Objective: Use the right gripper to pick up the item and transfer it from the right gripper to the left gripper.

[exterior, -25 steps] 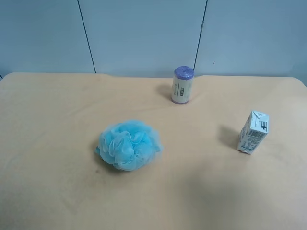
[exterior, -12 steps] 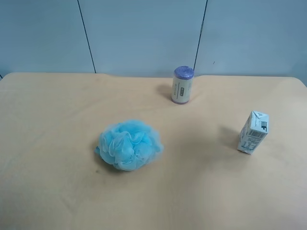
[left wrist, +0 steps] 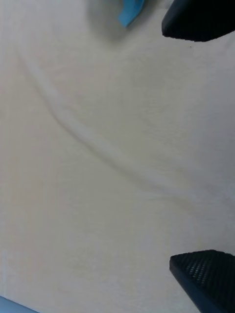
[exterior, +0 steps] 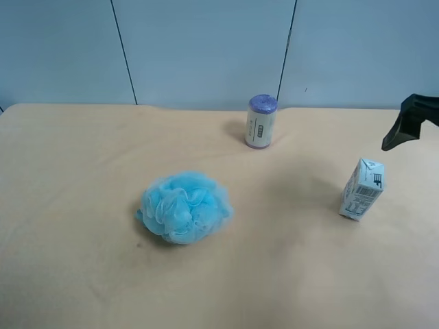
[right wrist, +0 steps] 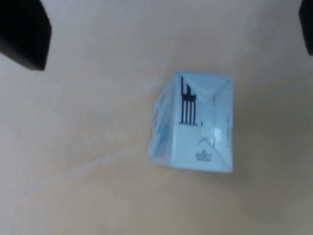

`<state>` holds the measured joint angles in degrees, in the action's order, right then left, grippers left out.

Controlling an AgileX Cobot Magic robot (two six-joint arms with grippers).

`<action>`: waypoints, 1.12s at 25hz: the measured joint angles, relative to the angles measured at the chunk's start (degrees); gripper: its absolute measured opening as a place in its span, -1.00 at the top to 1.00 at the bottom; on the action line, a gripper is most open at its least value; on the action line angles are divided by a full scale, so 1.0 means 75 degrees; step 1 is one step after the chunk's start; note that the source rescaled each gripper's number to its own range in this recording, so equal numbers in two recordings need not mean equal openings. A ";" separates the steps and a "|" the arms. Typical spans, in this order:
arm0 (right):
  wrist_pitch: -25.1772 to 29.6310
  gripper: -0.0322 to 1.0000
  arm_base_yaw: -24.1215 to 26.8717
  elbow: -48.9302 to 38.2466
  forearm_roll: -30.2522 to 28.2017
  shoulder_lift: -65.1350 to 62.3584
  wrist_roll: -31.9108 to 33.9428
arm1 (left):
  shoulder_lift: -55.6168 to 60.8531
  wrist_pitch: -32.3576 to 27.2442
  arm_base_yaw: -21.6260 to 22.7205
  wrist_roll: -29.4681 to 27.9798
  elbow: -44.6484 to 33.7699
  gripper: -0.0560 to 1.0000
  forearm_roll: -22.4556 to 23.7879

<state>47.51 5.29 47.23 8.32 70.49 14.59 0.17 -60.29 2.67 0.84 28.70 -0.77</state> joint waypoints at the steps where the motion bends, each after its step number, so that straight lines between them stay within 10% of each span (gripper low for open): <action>1: -0.0077 -1.00 0.0000 0.0000 0.0006 0.0196 0.0067 | 0.0000 0.0000 0.0000 0.0000 0.0000 -0.76 0.0000; 28: -0.1904 -1.00 -0.1001 0.0000 0.0384 0.3081 0.1430 | 0.0000 -0.0016 0.0000 0.0000 0.0000 -0.76 0.0000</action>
<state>33.23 -2.21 47.23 11.20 93.60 25.32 0.17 -60.41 2.67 0.84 28.70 -0.77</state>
